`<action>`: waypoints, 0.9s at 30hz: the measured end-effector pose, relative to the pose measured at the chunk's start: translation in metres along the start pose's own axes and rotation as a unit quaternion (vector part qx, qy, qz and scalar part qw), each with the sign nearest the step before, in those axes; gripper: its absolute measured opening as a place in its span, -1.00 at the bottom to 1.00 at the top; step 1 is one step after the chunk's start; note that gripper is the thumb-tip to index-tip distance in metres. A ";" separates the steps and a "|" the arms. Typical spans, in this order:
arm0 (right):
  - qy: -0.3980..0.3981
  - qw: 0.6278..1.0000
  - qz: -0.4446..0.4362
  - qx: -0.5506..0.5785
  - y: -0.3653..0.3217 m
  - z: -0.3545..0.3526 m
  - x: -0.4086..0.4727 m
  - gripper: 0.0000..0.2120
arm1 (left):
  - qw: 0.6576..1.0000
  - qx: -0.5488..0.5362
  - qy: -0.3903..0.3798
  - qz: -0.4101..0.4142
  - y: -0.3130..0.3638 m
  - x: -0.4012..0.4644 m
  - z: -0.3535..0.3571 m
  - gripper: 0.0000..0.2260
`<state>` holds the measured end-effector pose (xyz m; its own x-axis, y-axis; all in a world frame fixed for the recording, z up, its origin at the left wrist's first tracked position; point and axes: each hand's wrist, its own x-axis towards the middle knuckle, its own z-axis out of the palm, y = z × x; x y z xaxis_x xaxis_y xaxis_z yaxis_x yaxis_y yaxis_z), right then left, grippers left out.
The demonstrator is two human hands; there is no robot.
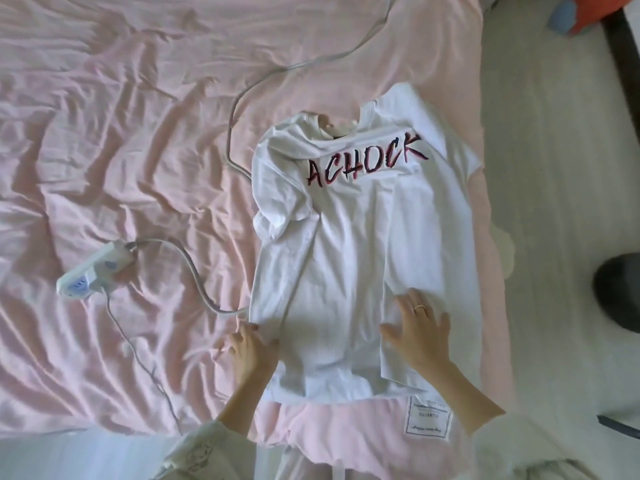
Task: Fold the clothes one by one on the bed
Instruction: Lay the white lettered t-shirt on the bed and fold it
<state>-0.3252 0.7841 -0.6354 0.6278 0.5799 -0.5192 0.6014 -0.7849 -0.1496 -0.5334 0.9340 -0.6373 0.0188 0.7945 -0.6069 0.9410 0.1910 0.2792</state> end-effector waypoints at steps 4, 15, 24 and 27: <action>0.015 0.996 0.053 0.065 0.018 0.018 -0.030 -0.26 | 0.985 -0.168 -0.013 -0.040 -0.023 0.003 0.008 -0.44; 0.014 0.994 0.044 0.098 0.043 0.041 -0.072 -0.43 | 0.781 -0.578 -0.202 -0.122 -0.058 -0.042 0.019 -0.60; 0.194 0.790 0.333 0.477 0.115 0.013 -0.075 -0.58 | 0.779 -0.600 -0.008 -0.183 -0.081 -0.069 0.012 -0.78; 0.183 0.701 0.383 0.573 0.138 0.016 -0.074 -0.58 | 0.710 -0.682 -0.027 -0.170 -0.083 -0.073 0.012 -0.83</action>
<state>-0.2967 0.6294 -0.6313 0.7600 -0.2546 -0.5980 -0.6424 -0.4345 -0.6314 -0.6091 0.8533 -0.6252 -0.0838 0.5519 -0.8297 -0.3086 0.7773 0.5482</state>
